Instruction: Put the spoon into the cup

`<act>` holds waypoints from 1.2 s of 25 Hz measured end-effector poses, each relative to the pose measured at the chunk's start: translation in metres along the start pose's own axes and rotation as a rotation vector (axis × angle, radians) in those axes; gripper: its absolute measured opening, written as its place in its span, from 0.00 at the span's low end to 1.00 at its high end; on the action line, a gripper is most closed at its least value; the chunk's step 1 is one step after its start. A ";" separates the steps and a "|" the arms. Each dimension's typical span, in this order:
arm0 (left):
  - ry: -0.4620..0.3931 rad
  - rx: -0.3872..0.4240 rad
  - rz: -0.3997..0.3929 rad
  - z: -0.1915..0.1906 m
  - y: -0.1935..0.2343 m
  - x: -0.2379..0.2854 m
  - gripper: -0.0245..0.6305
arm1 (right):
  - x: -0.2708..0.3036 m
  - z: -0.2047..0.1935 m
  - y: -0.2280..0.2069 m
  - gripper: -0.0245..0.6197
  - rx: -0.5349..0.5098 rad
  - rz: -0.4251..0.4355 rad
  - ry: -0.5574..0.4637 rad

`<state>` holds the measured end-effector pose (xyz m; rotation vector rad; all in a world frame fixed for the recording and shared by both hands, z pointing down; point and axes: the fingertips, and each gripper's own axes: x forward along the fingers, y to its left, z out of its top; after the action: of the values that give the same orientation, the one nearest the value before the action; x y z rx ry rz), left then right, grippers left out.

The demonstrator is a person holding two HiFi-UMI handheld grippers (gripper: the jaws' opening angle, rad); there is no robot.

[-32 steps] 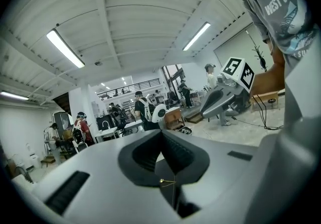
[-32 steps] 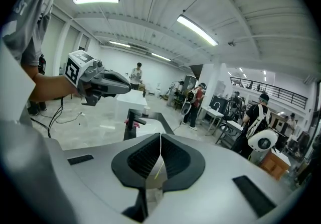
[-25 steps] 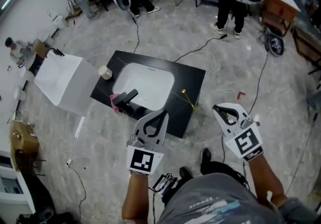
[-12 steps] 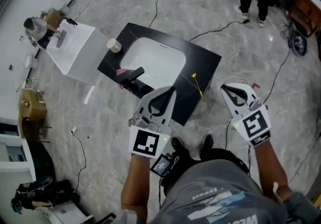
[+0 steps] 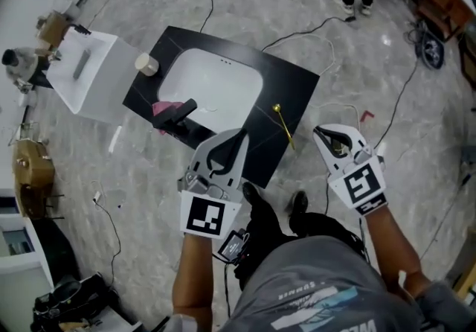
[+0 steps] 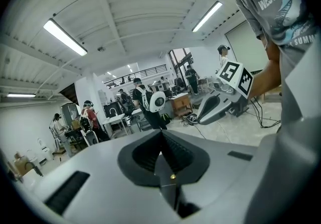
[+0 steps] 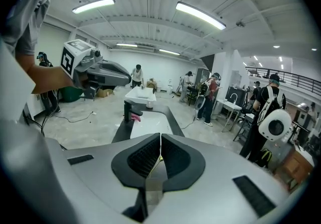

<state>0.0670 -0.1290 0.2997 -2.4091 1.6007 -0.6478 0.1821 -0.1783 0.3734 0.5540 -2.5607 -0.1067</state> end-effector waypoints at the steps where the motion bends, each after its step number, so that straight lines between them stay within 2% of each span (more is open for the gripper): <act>1: 0.003 -0.007 -0.005 -0.004 0.001 0.001 0.04 | 0.004 -0.004 0.002 0.09 -0.003 0.005 0.012; 10: 0.042 -0.075 -0.076 -0.048 -0.005 0.020 0.04 | 0.041 -0.048 0.014 0.09 0.050 0.004 0.105; 17: 0.076 -0.107 -0.122 -0.085 -0.011 0.037 0.04 | 0.076 -0.101 0.025 0.09 0.107 0.019 0.190; 30: 0.141 -0.159 -0.176 -0.147 -0.019 0.059 0.04 | 0.128 -0.185 0.051 0.18 0.203 0.065 0.336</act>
<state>0.0359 -0.1618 0.4532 -2.6985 1.5577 -0.7635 0.1553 -0.1784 0.6024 0.5143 -2.2691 0.2514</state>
